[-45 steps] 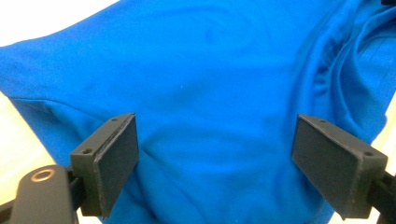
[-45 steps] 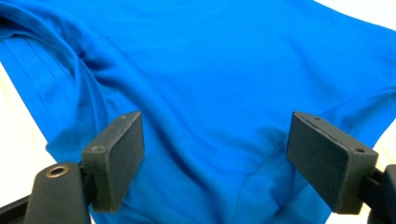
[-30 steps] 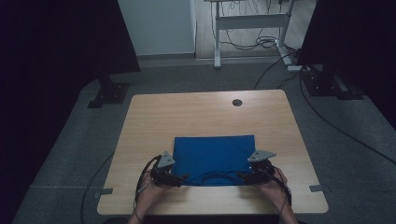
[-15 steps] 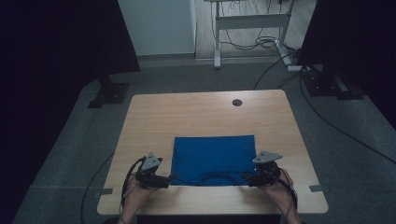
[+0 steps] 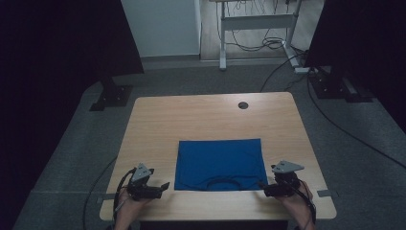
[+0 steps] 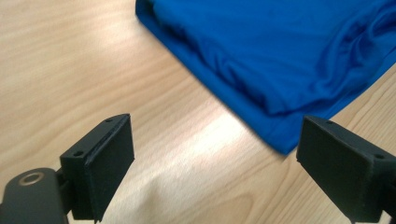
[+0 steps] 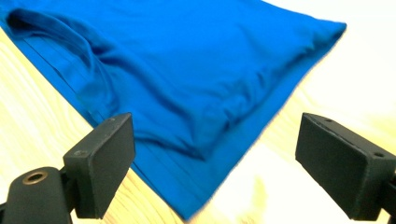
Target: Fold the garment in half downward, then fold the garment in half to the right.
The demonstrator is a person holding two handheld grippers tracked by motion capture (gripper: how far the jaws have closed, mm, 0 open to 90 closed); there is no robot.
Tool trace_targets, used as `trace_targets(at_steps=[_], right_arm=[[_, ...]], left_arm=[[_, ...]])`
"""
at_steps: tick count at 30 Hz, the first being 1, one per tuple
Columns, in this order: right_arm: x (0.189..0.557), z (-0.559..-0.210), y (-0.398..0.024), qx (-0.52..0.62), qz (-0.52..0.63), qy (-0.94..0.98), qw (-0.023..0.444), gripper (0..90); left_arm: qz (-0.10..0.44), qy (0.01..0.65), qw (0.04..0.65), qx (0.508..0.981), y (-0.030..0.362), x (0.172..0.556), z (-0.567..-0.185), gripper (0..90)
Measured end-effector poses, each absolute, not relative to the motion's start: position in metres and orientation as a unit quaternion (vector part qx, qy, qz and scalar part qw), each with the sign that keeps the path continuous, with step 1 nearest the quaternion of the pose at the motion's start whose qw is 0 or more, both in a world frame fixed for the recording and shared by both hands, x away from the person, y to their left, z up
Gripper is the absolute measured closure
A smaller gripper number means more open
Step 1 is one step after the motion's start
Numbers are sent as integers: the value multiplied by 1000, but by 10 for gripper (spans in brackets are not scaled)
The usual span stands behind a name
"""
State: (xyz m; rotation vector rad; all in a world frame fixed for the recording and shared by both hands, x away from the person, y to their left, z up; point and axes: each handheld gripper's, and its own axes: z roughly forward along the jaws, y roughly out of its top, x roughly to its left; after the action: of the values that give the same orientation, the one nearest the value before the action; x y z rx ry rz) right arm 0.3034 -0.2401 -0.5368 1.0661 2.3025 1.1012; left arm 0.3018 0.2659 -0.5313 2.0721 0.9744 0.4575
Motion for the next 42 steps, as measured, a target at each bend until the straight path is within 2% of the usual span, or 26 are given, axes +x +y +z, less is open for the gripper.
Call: trace_targets(at_steps=[12,26,32,42], right_arm=[[296,-557,-264,416,367,811,185,117],[297,-565,-268,429,356,810,183,41],[297,-565,-267,426,353,814,179,5],[297,-565,-267,424,353,815,178,2]], left_arm=[[179,399,350,828,271,299,-553,113],[181,402,343,829,270,299,-556,14],[179,400,344,831,271,300,-556,14],[177,402,338,832,270,305,-553,51]])
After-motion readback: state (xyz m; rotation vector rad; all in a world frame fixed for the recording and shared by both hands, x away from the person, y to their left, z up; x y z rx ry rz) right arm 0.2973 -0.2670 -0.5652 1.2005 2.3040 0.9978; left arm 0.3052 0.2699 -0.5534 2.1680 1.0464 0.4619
